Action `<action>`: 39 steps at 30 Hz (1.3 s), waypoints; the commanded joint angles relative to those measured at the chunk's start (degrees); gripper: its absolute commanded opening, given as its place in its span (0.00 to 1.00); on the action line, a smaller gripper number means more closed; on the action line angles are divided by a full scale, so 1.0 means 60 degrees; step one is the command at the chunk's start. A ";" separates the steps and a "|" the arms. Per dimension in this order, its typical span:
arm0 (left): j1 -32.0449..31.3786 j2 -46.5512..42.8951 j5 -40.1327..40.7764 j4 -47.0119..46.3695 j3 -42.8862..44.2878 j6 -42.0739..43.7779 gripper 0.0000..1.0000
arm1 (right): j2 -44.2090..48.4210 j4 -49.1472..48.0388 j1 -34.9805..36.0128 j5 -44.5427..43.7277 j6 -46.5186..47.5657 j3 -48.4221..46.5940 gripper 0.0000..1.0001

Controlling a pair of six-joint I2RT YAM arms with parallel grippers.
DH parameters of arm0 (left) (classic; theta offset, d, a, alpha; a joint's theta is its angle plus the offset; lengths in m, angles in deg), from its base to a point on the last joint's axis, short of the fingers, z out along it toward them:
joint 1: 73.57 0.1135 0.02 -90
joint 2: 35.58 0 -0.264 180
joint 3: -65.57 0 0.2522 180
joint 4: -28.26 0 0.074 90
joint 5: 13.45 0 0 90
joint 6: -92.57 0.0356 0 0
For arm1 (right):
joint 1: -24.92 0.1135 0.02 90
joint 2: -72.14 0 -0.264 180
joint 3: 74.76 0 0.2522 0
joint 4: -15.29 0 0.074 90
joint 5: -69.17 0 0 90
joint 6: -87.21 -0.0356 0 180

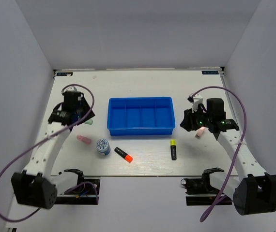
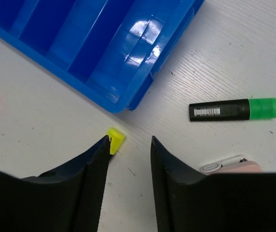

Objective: Sort the stationery into containers
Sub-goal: Pick up the pen from the center of the board.

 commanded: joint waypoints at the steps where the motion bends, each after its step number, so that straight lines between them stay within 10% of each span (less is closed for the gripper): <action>1: 0.0861 0.1229 -0.0281 0.1456 0.0787 -0.2854 0.62 | -0.0018 0.0226 0.0177 -0.0071 -0.0145 -0.0415 0.40; 3: 0.1067 0.2153 -0.0285 0.1370 0.0992 -0.3327 0.75 | -0.0033 0.0284 0.0221 -0.0174 -0.0175 -0.0459 0.40; 11: 0.1494 0.4584 -0.0827 0.0665 0.1635 -0.4882 0.63 | 0.0070 0.0547 0.0441 -0.0277 -0.0116 -0.0459 0.47; 39: 0.2211 0.8116 0.0389 0.1632 0.3468 -0.5586 0.69 | 0.0187 0.0577 0.0500 -0.0966 -0.0042 -0.0327 0.49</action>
